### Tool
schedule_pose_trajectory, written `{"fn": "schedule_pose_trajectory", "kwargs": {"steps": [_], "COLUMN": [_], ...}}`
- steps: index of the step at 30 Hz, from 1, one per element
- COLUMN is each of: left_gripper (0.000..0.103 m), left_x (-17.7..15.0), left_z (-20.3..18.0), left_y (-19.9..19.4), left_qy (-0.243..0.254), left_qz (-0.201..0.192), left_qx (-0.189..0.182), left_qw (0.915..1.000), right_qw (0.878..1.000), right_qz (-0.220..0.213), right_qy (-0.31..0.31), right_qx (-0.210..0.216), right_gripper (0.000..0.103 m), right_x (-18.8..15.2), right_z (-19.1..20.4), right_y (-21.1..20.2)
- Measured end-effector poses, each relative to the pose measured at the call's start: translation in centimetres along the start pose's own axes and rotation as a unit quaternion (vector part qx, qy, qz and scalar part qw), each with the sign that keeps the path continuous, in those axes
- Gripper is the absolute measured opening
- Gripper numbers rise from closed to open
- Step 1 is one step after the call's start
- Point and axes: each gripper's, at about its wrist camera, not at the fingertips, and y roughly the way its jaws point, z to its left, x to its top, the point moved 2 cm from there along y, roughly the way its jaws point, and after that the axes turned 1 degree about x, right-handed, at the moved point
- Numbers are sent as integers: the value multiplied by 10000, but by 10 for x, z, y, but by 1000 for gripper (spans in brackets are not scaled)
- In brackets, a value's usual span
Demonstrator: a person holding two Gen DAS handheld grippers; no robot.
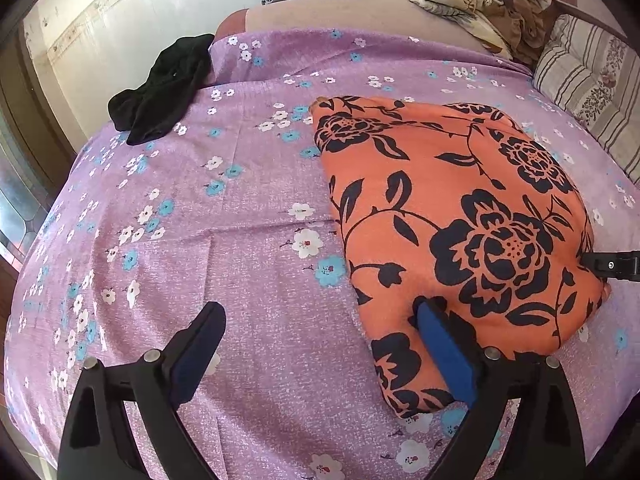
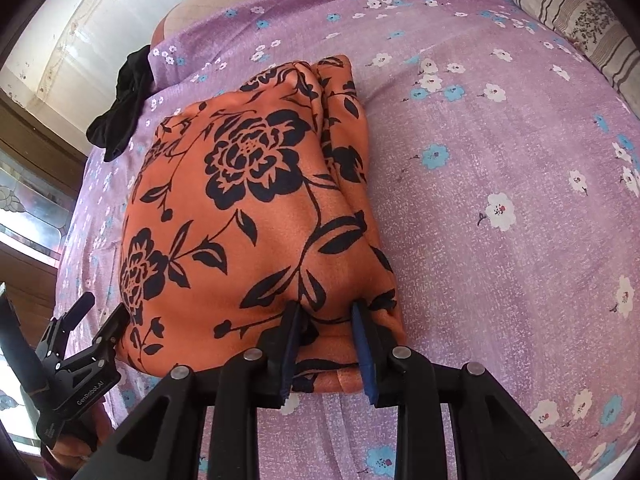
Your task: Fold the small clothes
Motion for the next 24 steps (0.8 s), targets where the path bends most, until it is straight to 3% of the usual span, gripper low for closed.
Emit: {"fn": "schedule_pose_trajectory", "kwargs": {"steps": [6, 8, 10, 12, 14, 17, 24], "left_gripper": [96, 96, 96, 96, 96, 96, 96], "left_x": [5, 10, 16, 23, 29, 36, 38], "left_z": [2, 4, 8, 12, 13, 13, 8], "left_y": [-8, -15, -21, -22, -17, -2, 23], "left_qy": [39, 40, -68, -148, -224, -364, -617], "left_qz": [-100, -243, -352, -370, -291, -56, 490], "left_qx": [-82, -282, -568, -841, -1122, -1569, -2332], "left_qw": [9999, 9993, 9977, 9957, 9930, 9869, 9692], "right_qw": [9997, 9991, 9957, 9895, 9874, 9889, 9792], "right_qz": [-188, -302, -547, -812, -911, -758, -330], "right_qy": [-171, -158, -19, 177, 361, 745, 1330], "right_qx": [-27, 243, 742, 1182, 1243, 1038, 1498], "right_gripper": [32, 38, 53, 62, 62, 63, 64], "right_x": [-5, -3, 2, 9, 17, 30, 51], "right_z": [4, 5, 1, -6, -15, -32, -59], "right_y": [-13, -24, -39, -53, -56, -42, -5]}}
